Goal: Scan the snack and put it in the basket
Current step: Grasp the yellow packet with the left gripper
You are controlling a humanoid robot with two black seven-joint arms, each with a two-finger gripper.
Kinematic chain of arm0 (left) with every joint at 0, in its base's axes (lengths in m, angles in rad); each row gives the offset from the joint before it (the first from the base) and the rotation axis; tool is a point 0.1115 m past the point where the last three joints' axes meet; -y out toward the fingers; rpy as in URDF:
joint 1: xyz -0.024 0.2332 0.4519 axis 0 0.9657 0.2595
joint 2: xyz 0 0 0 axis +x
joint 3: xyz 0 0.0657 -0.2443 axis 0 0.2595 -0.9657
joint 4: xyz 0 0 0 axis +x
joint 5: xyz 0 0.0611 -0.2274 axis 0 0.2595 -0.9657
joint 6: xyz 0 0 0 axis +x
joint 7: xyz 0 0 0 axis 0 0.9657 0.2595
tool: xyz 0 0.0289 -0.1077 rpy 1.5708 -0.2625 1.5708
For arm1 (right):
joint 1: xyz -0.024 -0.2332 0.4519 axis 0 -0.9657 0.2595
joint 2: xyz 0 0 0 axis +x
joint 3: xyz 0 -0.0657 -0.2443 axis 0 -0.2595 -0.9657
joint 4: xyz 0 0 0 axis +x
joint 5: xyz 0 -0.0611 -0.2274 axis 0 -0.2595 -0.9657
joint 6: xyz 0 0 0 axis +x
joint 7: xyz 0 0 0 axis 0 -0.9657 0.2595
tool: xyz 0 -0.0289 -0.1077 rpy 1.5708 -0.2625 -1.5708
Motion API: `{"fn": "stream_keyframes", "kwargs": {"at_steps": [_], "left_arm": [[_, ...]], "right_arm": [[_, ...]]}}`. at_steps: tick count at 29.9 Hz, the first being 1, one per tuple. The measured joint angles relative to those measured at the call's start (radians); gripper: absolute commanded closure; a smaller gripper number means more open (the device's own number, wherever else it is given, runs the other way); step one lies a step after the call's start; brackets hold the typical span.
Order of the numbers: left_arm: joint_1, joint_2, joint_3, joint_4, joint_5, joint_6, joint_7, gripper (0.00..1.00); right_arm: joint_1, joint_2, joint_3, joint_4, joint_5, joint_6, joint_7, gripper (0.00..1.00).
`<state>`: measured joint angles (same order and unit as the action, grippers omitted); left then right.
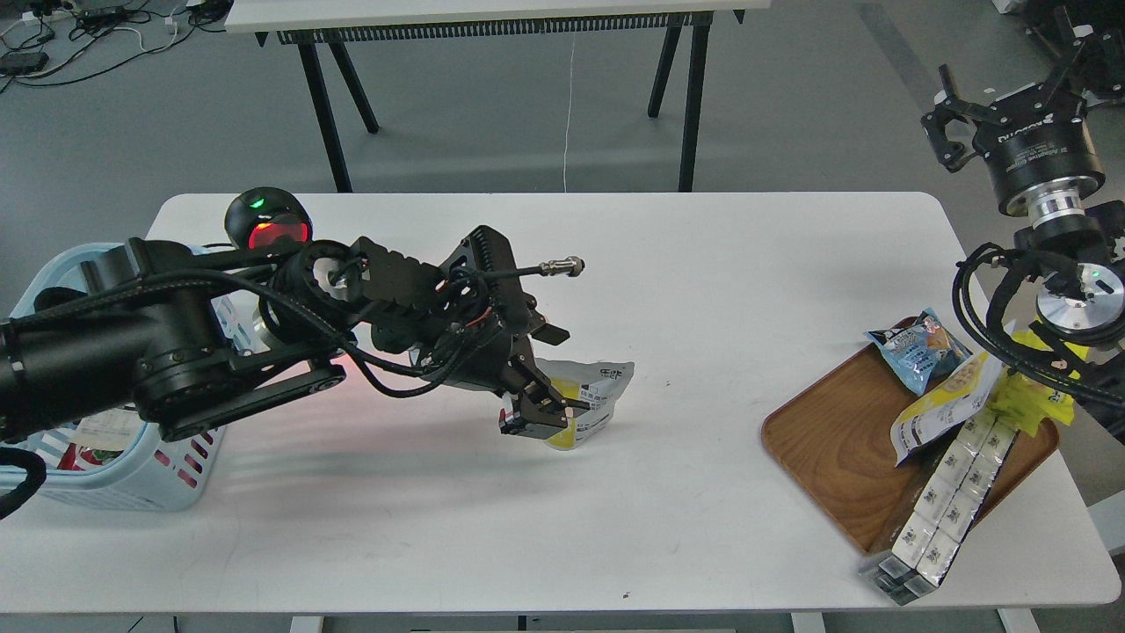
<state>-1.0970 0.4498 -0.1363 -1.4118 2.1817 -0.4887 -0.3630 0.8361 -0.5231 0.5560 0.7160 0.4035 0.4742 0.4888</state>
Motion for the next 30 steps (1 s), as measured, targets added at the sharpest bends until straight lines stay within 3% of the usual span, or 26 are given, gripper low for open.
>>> {"fn": "stream_keyframes", "kwargs": {"at_steps": [5,10,20,30], "left_arm": [[-0.002,-0.017,-0.001,0.01,0.0,0.0,0.002,0.37],[0.001,-0.027,-0.002,0.012,0.0,0.0,0.002,0.6],[-0.002,-0.031,0.002,0.045,0.0,0.0,-0.001,0.91],[-0.005,-0.028,-0.002,0.06,0.0,0.0,-0.045,1.0]], "right_arm": [[0.004,0.019,0.0,0.001,0.0,-0.001,0.0,0.01],[0.006,0.018,0.005,0.001,0.0,-0.002,0.0,0.01],[0.006,0.007,0.01,0.0,0.0,-0.002,0.0,0.01],[0.006,0.006,0.01,0.0,0.0,-0.003,0.0,0.01]]}}
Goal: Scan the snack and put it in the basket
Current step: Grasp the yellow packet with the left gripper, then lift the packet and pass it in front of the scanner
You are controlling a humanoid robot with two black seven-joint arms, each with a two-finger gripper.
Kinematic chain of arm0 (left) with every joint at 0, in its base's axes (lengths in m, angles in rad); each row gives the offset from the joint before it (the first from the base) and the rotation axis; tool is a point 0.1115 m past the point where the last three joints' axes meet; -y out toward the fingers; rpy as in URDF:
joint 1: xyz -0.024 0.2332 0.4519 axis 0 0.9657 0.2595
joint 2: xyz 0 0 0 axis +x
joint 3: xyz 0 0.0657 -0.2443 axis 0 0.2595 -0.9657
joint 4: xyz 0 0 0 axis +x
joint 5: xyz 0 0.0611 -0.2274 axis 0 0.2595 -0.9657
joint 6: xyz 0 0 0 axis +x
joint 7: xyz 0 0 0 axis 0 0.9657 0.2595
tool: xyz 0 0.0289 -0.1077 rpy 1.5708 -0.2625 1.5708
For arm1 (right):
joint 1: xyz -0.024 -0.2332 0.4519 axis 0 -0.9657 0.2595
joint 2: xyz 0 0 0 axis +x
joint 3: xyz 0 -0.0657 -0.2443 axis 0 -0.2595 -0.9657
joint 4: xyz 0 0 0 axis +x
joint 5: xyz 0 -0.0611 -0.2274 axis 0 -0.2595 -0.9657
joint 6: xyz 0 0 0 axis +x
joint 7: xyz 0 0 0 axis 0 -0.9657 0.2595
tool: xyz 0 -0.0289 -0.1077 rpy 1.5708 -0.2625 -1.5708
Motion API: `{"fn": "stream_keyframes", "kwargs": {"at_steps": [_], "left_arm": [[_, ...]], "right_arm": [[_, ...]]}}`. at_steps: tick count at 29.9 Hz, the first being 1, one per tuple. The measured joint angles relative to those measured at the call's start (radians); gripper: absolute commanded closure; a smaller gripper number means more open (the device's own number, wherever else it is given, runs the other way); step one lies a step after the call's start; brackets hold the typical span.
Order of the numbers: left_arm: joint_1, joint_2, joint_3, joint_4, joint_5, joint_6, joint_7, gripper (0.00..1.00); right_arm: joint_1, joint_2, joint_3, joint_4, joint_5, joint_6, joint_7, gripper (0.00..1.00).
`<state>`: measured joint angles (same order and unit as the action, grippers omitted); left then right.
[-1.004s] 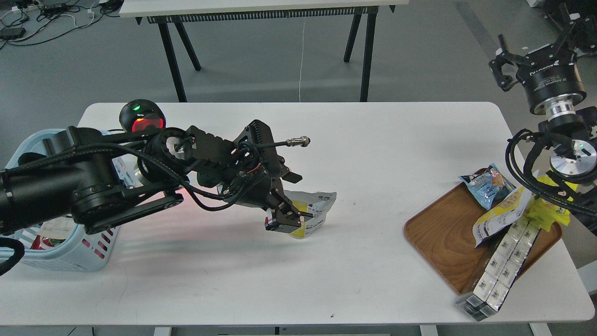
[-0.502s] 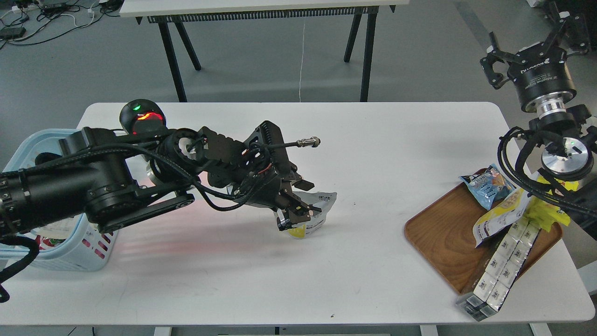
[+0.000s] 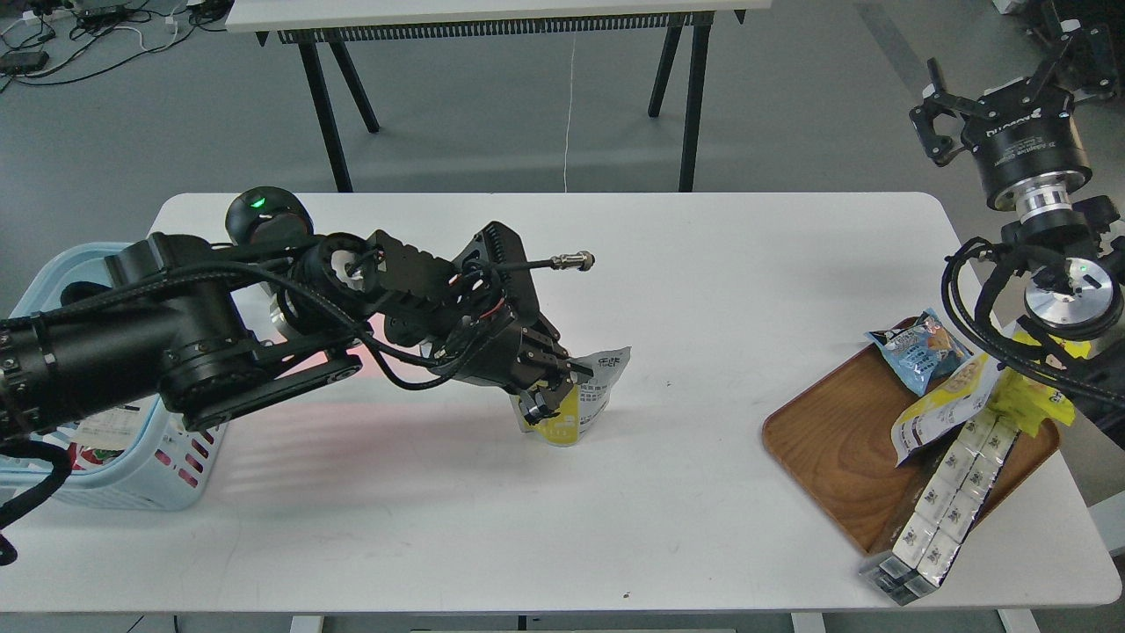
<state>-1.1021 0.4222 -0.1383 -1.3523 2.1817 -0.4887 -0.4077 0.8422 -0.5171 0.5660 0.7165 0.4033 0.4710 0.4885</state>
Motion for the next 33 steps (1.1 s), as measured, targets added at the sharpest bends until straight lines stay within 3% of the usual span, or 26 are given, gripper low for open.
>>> {"fn": "stream_keyframes", "kwargs": {"at_steps": [5,15,24,33], "left_arm": [[0.006,0.024,-0.014,-0.011,0.0,0.0,-0.008,1.0],[0.019,0.194,-0.119,-0.059,0.0,0.0,-0.076,1.0],[0.024,0.336,-0.128,-0.05,-0.004,0.0,-0.081,1.0],[0.025,0.386,-0.138,0.07,-0.032,0.0,-0.081,1.0]], "right_arm": [[0.0,-0.004,0.0,0.0,0.0,0.0,0.0,0.01],[0.002,-0.024,0.003,0.0,0.0,0.0,0.0,0.01],[0.002,-0.044,0.012,0.001,0.0,0.001,0.0,0.01],[0.002,-0.047,0.013,0.002,0.0,0.001,0.0,0.01]]}}
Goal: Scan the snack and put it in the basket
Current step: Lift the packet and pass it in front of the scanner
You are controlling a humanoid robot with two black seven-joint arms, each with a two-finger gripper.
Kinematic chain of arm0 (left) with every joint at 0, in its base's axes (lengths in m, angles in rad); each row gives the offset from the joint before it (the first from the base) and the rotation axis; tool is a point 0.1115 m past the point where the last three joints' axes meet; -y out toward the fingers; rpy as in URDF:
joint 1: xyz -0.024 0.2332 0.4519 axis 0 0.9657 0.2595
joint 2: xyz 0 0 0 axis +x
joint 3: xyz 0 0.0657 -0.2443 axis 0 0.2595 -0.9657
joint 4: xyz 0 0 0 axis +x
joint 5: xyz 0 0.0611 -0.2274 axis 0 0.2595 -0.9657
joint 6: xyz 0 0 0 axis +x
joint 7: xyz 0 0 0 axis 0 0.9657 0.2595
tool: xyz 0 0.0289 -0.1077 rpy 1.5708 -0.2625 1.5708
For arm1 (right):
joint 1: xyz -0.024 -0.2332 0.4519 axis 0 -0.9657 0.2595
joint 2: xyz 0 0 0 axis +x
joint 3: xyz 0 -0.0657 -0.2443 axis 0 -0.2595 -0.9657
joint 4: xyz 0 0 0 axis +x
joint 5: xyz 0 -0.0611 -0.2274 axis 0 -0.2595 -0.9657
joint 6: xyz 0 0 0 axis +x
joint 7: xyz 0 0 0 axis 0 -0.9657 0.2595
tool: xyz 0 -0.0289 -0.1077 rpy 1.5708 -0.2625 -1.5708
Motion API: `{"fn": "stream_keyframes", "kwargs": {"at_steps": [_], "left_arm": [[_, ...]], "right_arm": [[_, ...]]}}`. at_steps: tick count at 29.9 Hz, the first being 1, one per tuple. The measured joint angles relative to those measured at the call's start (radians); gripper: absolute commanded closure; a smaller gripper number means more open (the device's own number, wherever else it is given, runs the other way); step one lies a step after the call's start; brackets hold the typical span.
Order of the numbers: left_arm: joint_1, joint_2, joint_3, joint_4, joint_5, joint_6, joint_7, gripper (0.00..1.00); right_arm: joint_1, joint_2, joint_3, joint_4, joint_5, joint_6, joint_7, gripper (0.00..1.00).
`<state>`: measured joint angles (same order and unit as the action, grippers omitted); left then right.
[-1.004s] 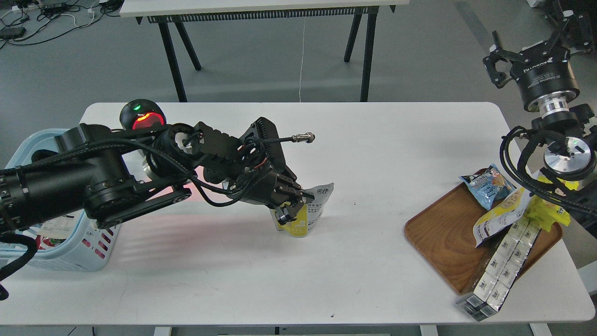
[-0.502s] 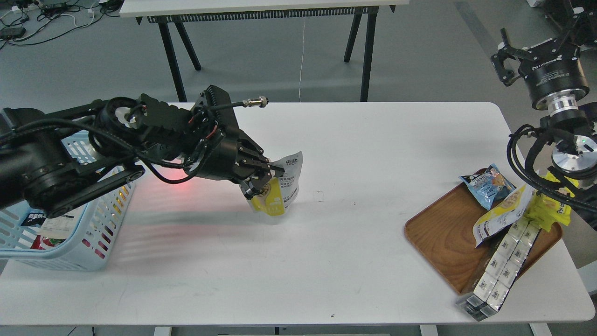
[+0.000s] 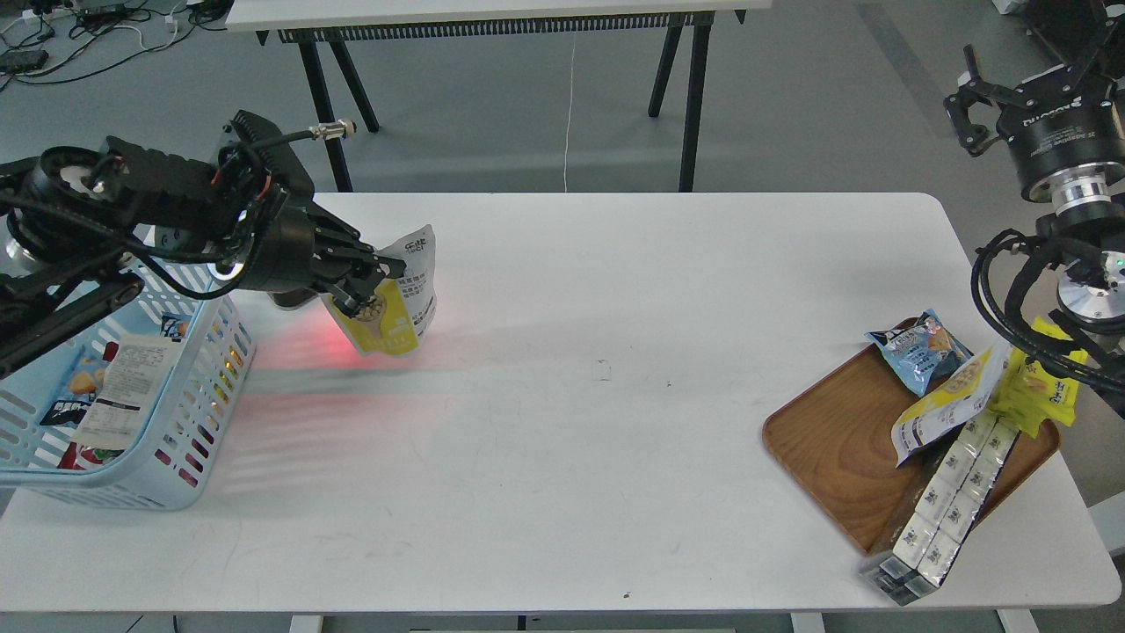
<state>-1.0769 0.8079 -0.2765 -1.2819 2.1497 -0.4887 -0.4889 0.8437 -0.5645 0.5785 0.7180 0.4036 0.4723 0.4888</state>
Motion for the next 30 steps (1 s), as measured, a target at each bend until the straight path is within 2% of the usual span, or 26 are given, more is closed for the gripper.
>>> {"fn": "stream_keyframes", "kwargs": {"at_steps": [6,10,25,30], "left_arm": [[0.0,-0.007,0.005,0.107,0.005,0.0,0.0,1.0],[-0.002,-0.007,0.005,0.13,0.006,0.0,0.0,1.0],[-0.014,0.002,-0.01,0.094,-0.002,0.0,0.0,1.0],[-0.015,0.016,-0.027,0.02,-0.003,0.0,0.0,1.0]], "right_arm": [[-0.001,0.0,0.0,0.0,0.0,0.0,0.0,0.01],[0.0,-0.002,0.0,0.0,0.0,0.0,0.0,0.01],[0.0,-0.003,0.0,0.0,0.0,0.0,0.0,0.01],[0.0,-0.01,0.0,0.0,0.0,0.001,0.0,0.01]]}}
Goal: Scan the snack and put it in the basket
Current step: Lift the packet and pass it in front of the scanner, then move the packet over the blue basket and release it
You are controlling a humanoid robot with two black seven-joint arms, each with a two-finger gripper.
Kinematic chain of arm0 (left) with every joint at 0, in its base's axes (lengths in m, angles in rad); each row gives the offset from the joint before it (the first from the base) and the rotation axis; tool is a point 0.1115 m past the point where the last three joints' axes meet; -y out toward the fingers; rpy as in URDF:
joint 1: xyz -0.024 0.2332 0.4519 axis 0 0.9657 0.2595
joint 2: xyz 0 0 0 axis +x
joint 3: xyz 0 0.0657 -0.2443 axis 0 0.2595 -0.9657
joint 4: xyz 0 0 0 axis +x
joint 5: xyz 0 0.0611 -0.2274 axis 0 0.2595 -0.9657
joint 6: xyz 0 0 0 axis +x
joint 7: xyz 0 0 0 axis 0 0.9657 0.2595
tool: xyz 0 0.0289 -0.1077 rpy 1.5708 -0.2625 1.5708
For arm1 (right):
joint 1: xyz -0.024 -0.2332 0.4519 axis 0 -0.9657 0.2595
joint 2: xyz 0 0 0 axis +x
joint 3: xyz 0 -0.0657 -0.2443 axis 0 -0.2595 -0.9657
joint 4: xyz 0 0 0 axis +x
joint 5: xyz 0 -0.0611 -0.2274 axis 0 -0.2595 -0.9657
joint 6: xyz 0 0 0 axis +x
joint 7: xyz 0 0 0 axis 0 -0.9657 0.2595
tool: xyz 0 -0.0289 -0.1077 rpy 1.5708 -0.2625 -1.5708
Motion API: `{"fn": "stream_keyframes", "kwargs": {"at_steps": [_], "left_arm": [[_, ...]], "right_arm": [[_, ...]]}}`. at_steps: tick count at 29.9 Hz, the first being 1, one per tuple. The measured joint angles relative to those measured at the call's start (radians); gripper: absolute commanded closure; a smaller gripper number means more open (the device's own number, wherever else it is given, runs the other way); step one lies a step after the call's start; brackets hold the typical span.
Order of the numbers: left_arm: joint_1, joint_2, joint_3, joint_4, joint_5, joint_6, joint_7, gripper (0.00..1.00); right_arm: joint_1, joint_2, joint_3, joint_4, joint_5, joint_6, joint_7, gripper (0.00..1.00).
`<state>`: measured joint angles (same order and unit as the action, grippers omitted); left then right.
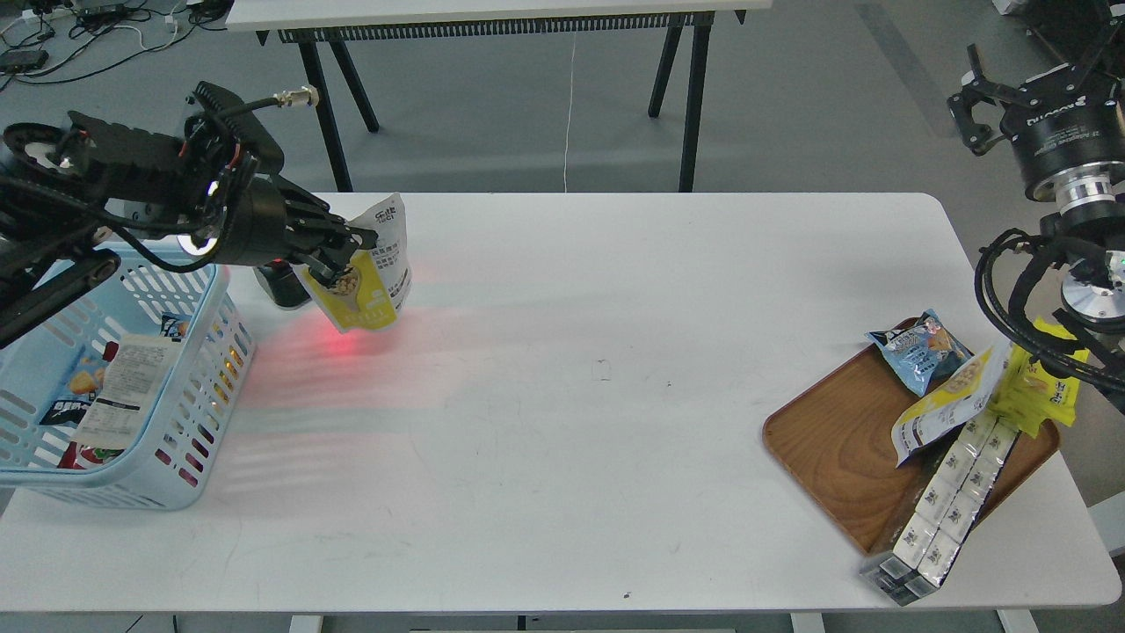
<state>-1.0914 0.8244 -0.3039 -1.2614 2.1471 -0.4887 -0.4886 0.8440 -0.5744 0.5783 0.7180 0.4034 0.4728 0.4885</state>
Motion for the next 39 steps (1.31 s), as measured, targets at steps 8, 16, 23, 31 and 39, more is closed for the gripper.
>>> {"fn": "stream_keyframes", "kwargs": {"at_steps": [8,16,23,31,39], "left_arm": [[0.004,0.048,-0.002,-0.15,-0.001,0.0,0.0,1.0],[0.004,0.19,-0.067,-0.316,-0.046,0.0,0.0,1.0],[0.001,0.379,-0.156,-0.339,-0.25,0.0,0.0,1.0],[0.01,0.577,-0.159,-0.308,-0.357,0.0,0.0,0.99],[0.016,0.636,-0.058,-0.183,-0.365,0.0,0.0,0.99]], "right_arm": [[-0.002,-0.007,0.0,0.0,0.0,0.001,0.0,0.01],[-0.002,-0.014,0.001,0.0,0.001,0.001,0.0,0.01],[-0.007,-0.028,0.008,0.0,0.001,0.011,0.0,0.01],[-0.009,-0.034,0.009,-0.002,0.001,0.016,0.0,0.01],[-0.009,-0.035,0.009,-0.002,0.001,0.016,0.0,0.01]]}}
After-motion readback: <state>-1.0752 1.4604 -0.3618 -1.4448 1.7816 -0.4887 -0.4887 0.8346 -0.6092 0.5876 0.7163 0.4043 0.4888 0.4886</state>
